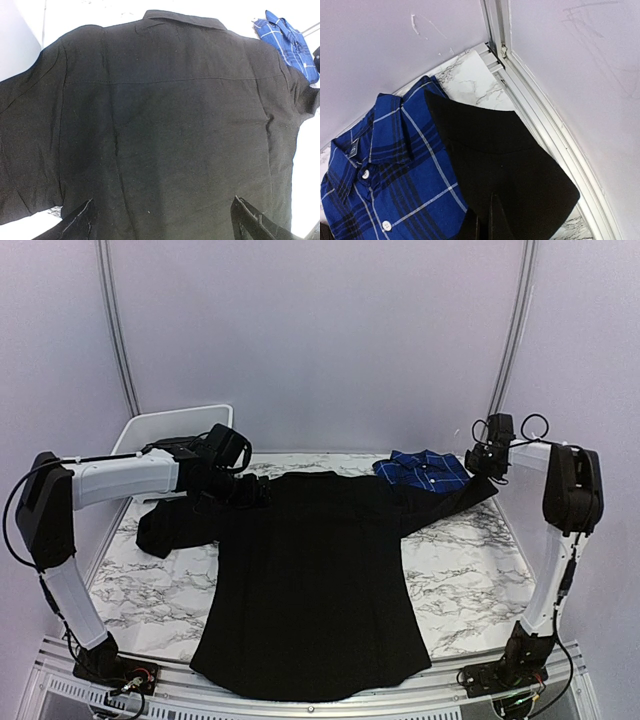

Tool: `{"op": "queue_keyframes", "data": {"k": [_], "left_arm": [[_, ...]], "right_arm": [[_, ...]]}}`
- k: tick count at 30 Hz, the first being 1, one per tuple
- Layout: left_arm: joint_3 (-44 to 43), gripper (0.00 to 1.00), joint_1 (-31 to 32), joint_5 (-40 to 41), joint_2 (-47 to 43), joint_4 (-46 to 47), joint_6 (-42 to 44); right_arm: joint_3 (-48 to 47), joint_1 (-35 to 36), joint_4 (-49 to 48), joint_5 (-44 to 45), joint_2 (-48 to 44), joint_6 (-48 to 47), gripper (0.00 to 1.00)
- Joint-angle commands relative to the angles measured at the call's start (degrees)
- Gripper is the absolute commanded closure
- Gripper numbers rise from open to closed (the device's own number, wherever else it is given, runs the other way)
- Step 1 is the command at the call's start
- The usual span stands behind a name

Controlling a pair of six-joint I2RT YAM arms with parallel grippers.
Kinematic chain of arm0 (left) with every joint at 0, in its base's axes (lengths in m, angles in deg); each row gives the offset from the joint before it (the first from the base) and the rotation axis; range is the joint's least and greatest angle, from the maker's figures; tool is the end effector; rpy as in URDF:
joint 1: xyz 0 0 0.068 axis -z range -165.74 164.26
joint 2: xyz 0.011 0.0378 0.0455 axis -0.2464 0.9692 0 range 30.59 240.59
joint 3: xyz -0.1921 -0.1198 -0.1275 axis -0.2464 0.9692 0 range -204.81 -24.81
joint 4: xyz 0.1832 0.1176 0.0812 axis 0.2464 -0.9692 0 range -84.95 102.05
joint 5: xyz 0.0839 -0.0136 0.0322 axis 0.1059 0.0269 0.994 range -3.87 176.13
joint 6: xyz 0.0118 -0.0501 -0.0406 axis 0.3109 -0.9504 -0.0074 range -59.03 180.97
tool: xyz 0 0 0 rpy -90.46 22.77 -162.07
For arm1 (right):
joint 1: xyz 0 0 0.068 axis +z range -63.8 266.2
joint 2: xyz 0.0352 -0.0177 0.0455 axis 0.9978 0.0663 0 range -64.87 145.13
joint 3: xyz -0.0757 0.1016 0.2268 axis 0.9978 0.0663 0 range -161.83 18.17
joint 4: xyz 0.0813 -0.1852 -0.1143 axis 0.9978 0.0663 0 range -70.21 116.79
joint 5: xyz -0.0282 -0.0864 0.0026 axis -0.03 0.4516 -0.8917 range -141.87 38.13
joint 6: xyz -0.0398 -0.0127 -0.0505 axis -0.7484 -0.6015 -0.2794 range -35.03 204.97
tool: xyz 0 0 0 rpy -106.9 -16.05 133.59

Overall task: Fold and stack the long sleeve shirts
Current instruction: Pick up the flattened shirt from the center of the board, then fold the flattened shirt at the center of the board.

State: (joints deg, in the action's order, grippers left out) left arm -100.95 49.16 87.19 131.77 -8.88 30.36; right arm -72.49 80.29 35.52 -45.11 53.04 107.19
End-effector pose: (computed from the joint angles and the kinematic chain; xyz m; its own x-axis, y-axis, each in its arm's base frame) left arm 0.3081 -0.2135 0.2330 -0.7935 -0.0673 -0.6049 0.1829 0.9216 -0.3424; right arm 0.4433 -0.0519 0.2051 -0.5567 0.4352 -0.7076 0.4304 0.8797 0.2023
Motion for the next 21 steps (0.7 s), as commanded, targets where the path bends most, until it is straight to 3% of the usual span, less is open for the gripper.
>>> {"op": "queue_keyframes", "data": {"k": [1,6,12,17,21], "left_arm": [[-1.8,0.05,0.3,-1.6,-2.0,-1.1,-0.3],[-1.9,0.05,0.3,-4.1,-2.6,-1.1,-1.3],[-0.4,0.04,0.3,-10.0,-3.2,2.4,-5.1],[3.2,0.02,0.3,-16.6,-2.9,11.3,-12.1],[8.1,0.01,0.3,-22.7,-0.2,24.0,-21.0]], "right_arm": [[4.0,0.4,-3.6,-1.4,-4.9,-1.0,1.00],[10.3,5.1,-7.4,-3.2,-11.5,-3.9,1.00],[19.1,17.2,-14.8,-12.5,-18.7,-6.6,1.00],[22.6,28.2,-18.8,-16.6,-19.3,-7.8,1.00],[25.6,34.8,-23.6,-21.8,-17.5,-6.8,1.00]]}}
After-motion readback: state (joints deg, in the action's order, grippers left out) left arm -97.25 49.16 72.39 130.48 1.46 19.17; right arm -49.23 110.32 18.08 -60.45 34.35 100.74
